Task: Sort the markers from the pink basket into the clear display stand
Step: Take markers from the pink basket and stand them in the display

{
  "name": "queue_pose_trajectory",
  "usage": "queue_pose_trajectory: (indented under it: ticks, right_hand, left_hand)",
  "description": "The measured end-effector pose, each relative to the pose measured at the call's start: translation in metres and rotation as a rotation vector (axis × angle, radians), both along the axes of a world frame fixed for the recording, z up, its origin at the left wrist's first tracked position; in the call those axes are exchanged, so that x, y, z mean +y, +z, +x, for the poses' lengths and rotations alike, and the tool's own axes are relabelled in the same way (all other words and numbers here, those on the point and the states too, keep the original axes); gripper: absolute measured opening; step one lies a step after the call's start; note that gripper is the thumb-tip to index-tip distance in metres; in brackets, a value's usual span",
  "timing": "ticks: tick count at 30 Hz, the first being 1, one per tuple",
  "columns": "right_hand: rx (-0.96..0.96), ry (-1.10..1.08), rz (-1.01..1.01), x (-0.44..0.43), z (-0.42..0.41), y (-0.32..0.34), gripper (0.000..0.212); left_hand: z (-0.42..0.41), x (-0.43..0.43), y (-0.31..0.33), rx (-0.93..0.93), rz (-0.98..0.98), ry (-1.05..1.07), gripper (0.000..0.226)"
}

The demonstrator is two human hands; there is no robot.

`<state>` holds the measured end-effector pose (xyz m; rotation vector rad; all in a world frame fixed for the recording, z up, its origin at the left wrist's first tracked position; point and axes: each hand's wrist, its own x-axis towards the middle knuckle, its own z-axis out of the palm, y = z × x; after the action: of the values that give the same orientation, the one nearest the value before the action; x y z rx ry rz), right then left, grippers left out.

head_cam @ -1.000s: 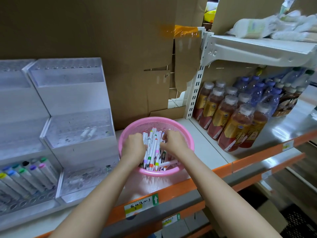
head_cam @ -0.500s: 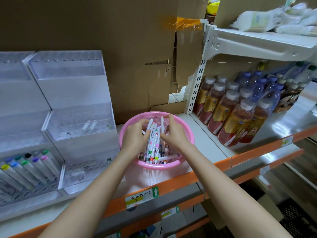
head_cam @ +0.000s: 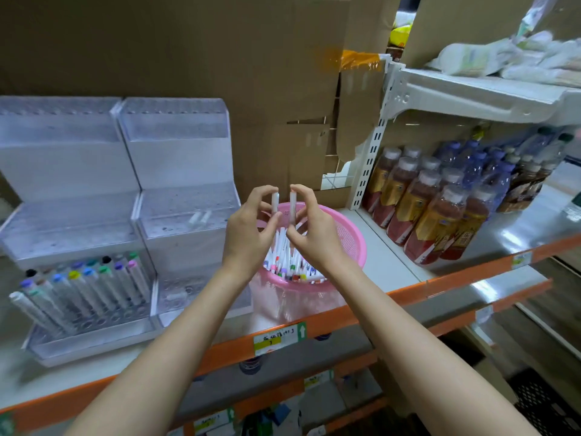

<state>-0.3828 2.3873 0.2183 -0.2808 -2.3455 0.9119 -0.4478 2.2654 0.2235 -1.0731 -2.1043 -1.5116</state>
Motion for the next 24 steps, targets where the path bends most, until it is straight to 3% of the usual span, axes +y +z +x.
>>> queue_pose_trajectory:
  ticks: [5,14,24]
  right_hand:
    - [0.073,0.052,-0.005,-0.045,-0.009,0.012,0.064]
    - [0.096,0.112,-0.026,-0.144,-0.032,0.012,0.065]
    - [0.089,0.189,-0.046,-0.237,-0.065,-0.003,0.064]
  left_hand:
    - [-0.005,-0.048,0.015,0.062,0.037,0.025,0.037]
    - [-0.022,-0.162,0.012,0.011,-0.046,0.114,0.033]
    - [-0.046,-0.253,0.003,-0.056,-0.012,0.127,0.036]
